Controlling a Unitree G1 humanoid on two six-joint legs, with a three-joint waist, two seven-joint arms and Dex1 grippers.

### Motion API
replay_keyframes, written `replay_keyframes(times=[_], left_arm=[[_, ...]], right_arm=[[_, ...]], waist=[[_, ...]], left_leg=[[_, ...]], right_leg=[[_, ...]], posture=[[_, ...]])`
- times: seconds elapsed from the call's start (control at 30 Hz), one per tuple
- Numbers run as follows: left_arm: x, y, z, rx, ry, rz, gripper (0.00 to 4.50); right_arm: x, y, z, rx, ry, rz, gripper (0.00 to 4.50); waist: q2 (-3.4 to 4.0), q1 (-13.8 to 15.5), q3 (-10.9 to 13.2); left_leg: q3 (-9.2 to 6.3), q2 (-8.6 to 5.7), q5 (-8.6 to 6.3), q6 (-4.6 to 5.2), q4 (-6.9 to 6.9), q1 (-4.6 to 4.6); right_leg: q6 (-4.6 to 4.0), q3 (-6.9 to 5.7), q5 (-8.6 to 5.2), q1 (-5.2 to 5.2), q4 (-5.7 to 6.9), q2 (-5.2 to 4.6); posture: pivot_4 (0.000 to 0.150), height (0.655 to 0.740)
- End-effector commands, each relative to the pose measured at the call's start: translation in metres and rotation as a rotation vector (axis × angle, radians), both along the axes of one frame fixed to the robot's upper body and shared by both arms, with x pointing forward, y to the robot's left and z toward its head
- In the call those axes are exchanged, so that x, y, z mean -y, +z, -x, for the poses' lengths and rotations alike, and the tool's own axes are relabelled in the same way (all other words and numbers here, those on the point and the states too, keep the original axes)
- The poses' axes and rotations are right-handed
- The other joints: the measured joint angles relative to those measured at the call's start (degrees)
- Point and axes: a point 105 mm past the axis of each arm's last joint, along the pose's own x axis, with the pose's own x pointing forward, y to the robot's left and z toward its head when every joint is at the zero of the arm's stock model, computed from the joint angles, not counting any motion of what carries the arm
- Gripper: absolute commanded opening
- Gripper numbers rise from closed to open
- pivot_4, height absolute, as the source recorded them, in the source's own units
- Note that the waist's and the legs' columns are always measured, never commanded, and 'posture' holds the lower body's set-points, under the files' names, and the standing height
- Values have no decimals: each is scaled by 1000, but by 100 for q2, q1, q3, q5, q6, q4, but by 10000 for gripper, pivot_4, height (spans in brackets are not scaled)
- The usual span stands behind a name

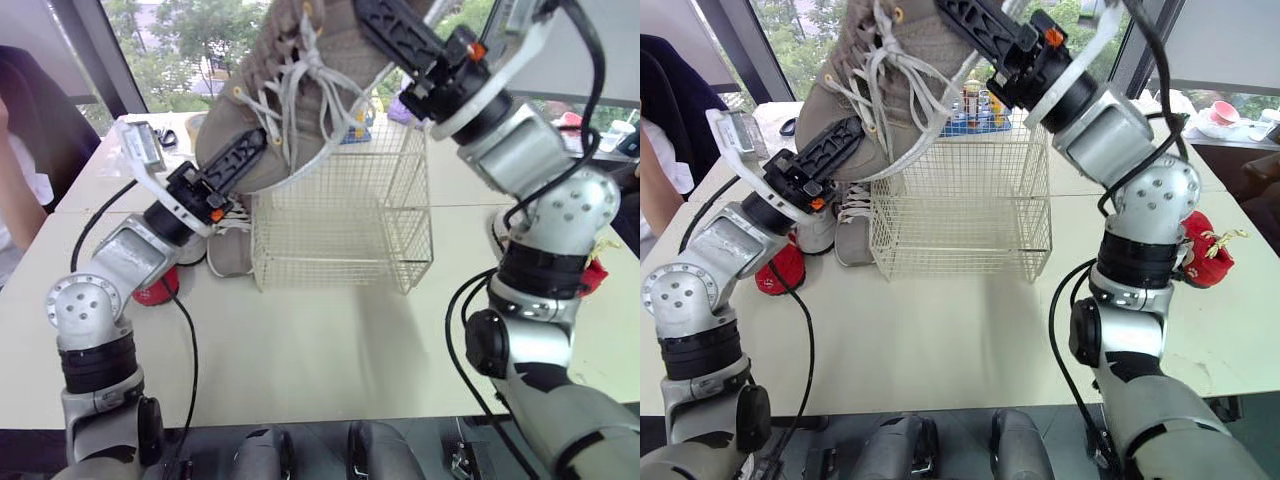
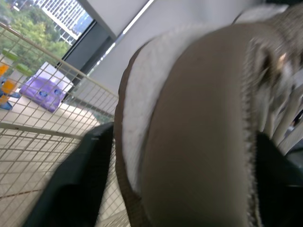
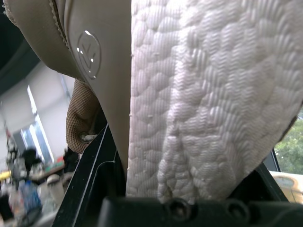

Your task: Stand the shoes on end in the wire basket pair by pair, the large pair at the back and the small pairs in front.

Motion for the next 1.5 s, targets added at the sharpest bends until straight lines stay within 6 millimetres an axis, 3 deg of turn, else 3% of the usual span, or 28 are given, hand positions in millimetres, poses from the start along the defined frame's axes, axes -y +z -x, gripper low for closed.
replay_keyframes(times=[0.03, 0.27, 0.37, 0.47, 0.7, 0.93, 1.13, 1.3, 1.5], left_arm=[[-2, 0, 4, 47, 6, -96, 44499], [-21, -3, 4, 80, 61, -193, 44499], [-22, -5, 5, 83, 69, -199, 44499], [-20, -8, 7, 84, 75, -203, 44499], [-20, -8, 8, 93, 89, -200, 44499], [-19, -9, 9, 96, 102, -204, 44499], [-17, -9, 9, 98, 104, -204, 45000], [-18, -10, 11, 96, 117, -217, 45000], [-28, -13, 6, 89, 216, -268, 45000]], right_arm=[[14, 38, 10, 190, -16, 59, 17761], [64, 79, -27, 423, -265, 291, 17761], [70, 79, -36, 484, -308, 391, 17761], [70, 70, -43, 507, -302, 463, 17761], [68, 20, -71, 464, -293, 615, 17761], [66, -17, -90, 399, -314, 699, 17761], [65, -35, -99, 350, -321, 731, 44531], [70, -34, -96, 394, -336, 800, 44531], [89, -29, -90, 489, -412, 962, 44531]], waist=[[0, -1, 2], [1, -5, 3], [2, -31, 4], [3, -45, 5], [6, -27, 9], [6, -10, 9], [7, -17, 9], [8, -18, 10], [8, 11, 10]], left_leg=[[0, 0, 0, 1, -1, -1], [4, -3, -7, 11, 1, -24], [5, 0, -6, 9, -2, -29], [8, 3, 6, -13, -6, -29], [8, 1, 17, -33, -6, -33], [7, -2, 19, -37, -3, -33], [6, -2, 22, -41, -2, -31], [5, -2, 22, -42, -2, -31], [3, -6, 23, -42, -2, -31]], right_leg=[[0, 0, 0, 0, -3, 0], [0, 0, -1, -15, -19, 0], [0, 0, -1, -19, -25, 1], [0, 1, -1, -22, -23, 1], [0, 0, 0, -25, -19, -4], [0, -1, 0, -25, -15, -10], [0, -2, 0, -25, -9, -11], [0, -2, 0, -25, -8, -11], [0, -4, 0, -24, -8, -13]], posture=[[1500, 7400], [1500, 7400], [1500, 7400], [1500, 7400], [1500, 7400], [1500, 7400], [1500, 7400], [1500, 7400], [1500, 7400]])
